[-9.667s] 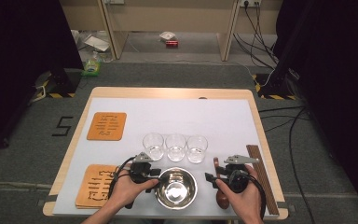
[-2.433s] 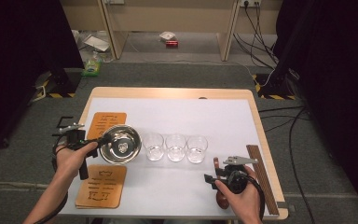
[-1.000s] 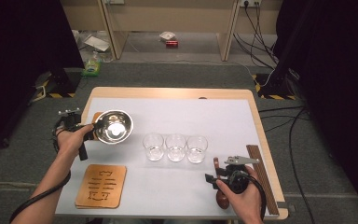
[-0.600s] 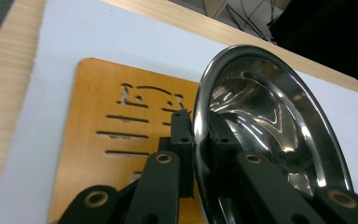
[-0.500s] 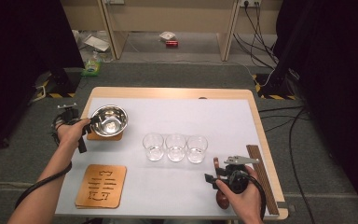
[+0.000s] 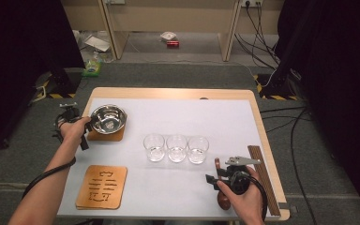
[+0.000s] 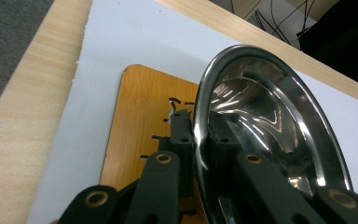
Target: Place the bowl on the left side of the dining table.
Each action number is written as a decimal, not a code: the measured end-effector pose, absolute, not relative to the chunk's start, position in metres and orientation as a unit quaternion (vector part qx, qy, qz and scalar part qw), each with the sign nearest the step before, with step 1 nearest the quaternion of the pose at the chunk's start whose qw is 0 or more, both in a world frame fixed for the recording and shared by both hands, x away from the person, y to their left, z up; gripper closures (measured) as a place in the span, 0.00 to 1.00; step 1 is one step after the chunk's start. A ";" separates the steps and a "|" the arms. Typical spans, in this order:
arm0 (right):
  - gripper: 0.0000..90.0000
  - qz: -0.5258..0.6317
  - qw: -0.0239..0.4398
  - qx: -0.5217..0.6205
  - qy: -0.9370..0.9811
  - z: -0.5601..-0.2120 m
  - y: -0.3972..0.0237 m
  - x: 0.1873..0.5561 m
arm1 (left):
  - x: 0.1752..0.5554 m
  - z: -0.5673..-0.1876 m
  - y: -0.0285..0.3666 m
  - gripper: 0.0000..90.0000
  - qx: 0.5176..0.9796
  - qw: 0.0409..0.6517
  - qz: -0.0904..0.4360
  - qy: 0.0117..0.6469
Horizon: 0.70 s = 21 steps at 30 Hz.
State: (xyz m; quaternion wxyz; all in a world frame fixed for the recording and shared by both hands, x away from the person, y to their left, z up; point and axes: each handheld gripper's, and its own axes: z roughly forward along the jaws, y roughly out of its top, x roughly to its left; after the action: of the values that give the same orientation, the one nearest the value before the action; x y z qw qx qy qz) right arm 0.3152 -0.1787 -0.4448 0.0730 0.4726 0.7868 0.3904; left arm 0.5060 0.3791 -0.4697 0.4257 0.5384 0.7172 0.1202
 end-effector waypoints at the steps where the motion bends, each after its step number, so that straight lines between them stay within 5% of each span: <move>1: 0.49 0.390 0.073 0.472 0.787 -0.445 -0.179 0.315 | 0.507 -0.471 0.380 0.92 0.538 0.426 0.117 0.718; 14: 0.49 0.391 0.068 0.473 0.787 -0.447 -0.179 0.316 | 0.513 -0.481 0.384 0.90 0.522 0.425 0.099 0.733; 21: 0.49 0.390 0.068 0.476 0.785 -0.448 -0.180 0.317 | 0.514 -0.474 0.382 0.64 0.557 0.411 0.120 0.712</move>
State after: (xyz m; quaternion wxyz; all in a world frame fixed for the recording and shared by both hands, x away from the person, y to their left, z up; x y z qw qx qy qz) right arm 0.3169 -0.1801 -0.4484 0.0676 0.4764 0.7853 0.3896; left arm 0.5139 0.3819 -0.4740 0.4107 0.5574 0.7115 0.1196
